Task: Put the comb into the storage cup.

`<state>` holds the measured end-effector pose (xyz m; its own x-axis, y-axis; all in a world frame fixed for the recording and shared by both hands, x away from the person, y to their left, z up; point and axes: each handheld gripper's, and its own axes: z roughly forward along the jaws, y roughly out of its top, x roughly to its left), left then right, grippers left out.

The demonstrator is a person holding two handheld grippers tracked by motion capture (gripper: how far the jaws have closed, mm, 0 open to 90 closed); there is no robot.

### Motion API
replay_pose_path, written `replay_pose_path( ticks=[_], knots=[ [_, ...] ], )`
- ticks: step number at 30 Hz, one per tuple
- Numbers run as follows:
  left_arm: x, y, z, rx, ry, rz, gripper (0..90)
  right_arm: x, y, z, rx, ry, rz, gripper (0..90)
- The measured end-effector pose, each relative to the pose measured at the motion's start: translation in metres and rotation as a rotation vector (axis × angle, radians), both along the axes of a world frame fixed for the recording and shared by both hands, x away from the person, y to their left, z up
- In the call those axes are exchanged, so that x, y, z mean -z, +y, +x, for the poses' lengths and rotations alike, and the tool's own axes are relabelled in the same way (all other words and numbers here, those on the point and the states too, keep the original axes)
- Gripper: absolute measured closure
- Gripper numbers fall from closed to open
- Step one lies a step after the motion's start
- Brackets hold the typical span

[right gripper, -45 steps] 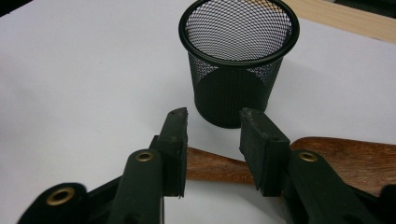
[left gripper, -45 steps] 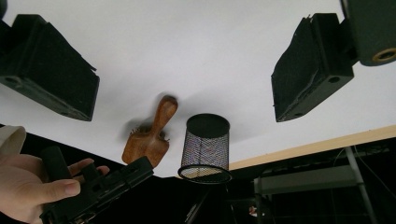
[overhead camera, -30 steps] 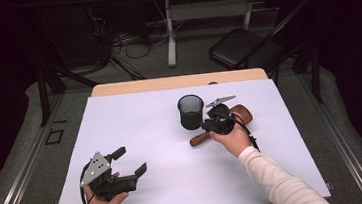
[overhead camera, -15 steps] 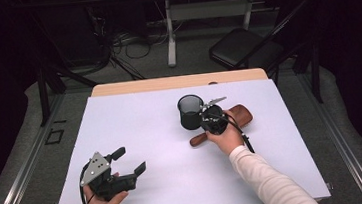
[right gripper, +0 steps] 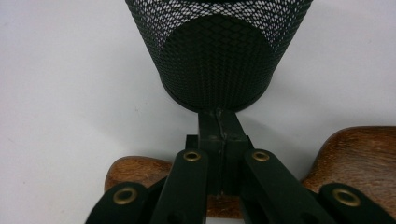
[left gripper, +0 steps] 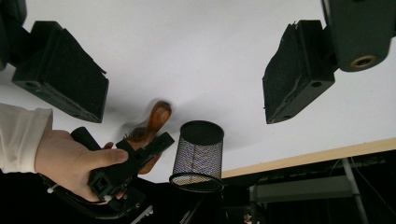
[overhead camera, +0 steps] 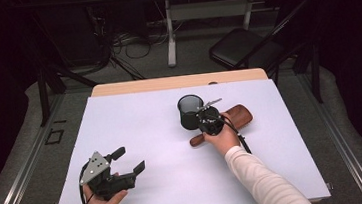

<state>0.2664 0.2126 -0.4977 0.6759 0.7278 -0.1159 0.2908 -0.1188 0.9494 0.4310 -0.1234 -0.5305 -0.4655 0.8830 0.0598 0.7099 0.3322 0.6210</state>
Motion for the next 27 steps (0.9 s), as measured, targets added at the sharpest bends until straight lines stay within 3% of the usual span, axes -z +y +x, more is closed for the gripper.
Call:
replay_pose_path(
  ticks=[12,22,27],
  knots=[
    [0.0,0.001,0.0,-0.002,0.003,-0.006,14.7,0.006,0.002,-0.002,-0.017,0.044,-0.026,90.0],
    [0.0,0.001,0.0,-0.004,0.001,-0.009,14.8,0.008,-0.002,-0.009,-0.028,0.047,-0.017,90.0],
    [0.0,0.001,0.0,-0.003,0.001,-0.006,14.8,0.007,-0.005,-0.016,-0.044,0.056,-0.035,90.0]
  ],
)
